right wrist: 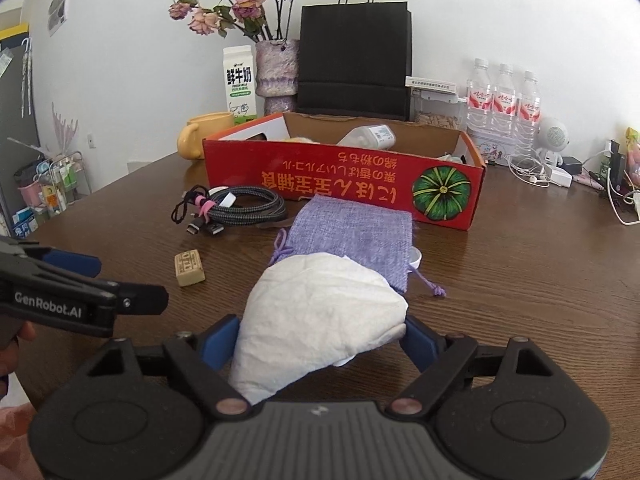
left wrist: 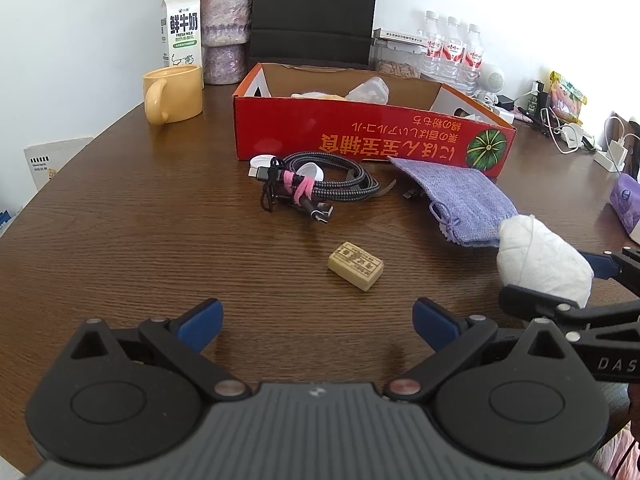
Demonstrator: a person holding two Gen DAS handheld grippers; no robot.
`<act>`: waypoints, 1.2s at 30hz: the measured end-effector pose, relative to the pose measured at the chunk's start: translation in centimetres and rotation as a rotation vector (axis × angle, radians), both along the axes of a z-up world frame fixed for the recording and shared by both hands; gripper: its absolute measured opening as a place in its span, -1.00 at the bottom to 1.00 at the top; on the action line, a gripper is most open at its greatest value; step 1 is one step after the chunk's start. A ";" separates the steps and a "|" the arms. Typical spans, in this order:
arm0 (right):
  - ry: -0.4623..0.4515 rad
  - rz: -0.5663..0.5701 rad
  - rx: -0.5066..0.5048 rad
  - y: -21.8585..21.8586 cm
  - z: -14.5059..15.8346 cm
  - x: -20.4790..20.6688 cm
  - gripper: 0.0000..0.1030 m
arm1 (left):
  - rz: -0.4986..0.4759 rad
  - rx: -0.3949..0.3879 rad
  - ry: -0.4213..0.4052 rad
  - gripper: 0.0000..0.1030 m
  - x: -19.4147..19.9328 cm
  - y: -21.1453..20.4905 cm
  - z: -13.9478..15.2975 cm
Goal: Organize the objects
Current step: 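Grasp the white tissue bundle with the right tool while the left tool approaches the tan block, then grasp the small tan block with the left tool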
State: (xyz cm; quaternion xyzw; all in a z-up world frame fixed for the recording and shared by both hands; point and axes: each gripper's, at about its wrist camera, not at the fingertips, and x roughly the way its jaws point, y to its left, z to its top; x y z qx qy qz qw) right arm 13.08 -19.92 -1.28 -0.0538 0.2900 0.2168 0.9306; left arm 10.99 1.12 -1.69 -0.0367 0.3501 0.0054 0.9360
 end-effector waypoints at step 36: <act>-0.023 -0.150 0.041 -4.5 0.7 0.5 0.67 | -0.061 0.020 -0.023 -0.30 3.6 -1.9 -0.2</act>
